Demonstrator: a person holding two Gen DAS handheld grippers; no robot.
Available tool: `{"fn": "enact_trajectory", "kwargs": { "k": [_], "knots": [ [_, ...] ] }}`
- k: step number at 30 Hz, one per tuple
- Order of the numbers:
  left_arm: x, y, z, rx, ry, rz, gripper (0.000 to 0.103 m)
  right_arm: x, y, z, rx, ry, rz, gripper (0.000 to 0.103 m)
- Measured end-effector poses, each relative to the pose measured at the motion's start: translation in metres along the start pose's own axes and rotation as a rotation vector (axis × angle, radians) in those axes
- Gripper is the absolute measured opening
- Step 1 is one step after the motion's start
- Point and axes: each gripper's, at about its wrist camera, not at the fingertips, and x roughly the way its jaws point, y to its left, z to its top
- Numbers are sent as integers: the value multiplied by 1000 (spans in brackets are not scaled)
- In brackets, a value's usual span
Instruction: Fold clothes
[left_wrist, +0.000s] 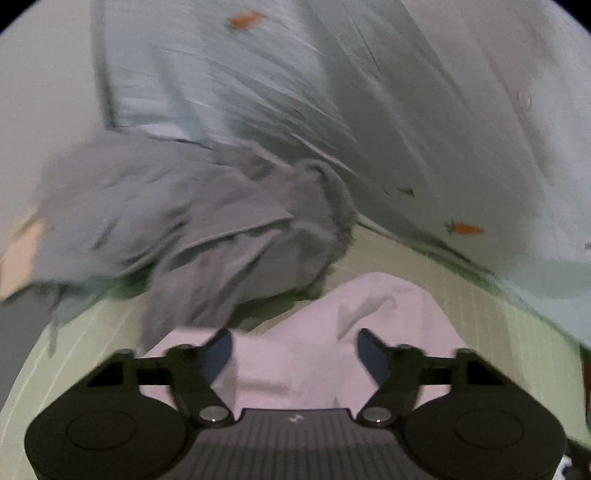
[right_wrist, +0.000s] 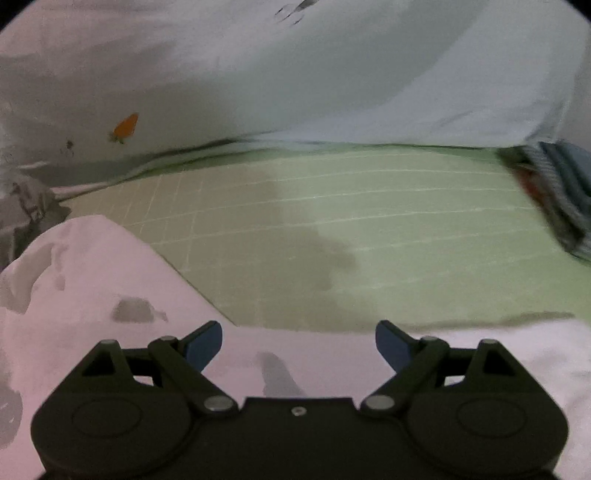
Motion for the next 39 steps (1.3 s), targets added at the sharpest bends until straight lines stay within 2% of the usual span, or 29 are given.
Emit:
{"fn": "enact_trajectory", "kwargs": {
  "k": [1, 3, 7, 11, 13, 14, 17, 21, 24, 27, 29, 30, 32, 33, 35, 39],
  "knots": [
    [16, -1, 6, 17, 27, -13, 49, 12, 10, 6, 2, 11, 1, 91],
    [48, -3, 18, 48, 83, -36, 34, 33, 27, 15, 4, 29, 19, 91],
    [113, 6, 36, 57, 180, -51, 33, 57, 53, 26, -51, 73, 25, 91],
    [145, 42, 47, -69, 188, -42, 33, 69, 64, 27, -115, 115, 5, 91],
    [161, 60, 53, -132, 191, -38, 23, 74, 68, 26, -140, 137, -6, 91],
    [170, 69, 55, -164, 193, -35, 8, 76, 67, 24, -134, 151, -12, 91],
    [183, 93, 60, -251, 177, -40, 8, 79, 65, 22, -117, 179, -10, 91],
    [183, 103, 64, -259, 116, 14, 8, 77, 61, 20, -133, 204, 25, 90],
    [187, 118, 71, -308, 107, -5, 8, 77, 60, 22, -184, 225, 59, 86],
    [188, 121, 74, -314, 108, -12, 8, 77, 64, 25, -266, 239, 119, 74],
    [186, 111, 71, -279, 121, 7, 9, 76, 68, 27, -310, 244, 174, 59],
    [184, 104, 69, -247, 129, 14, 11, 76, 70, 28, -334, 242, 193, 56],
    [179, 93, 62, -204, 138, 17, 18, 73, 76, 27, -386, 231, 223, 36],
    [178, 90, 59, -206, 145, 15, 24, 72, 80, 26, -413, 222, 225, 31],
    [174, 85, 53, -207, 156, 12, 26, 67, 86, 24, -451, 194, 193, 7],
    [162, 76, 41, -181, 165, 27, 37, 59, 93, 21, -488, 107, 98, 1]
  ]
}}
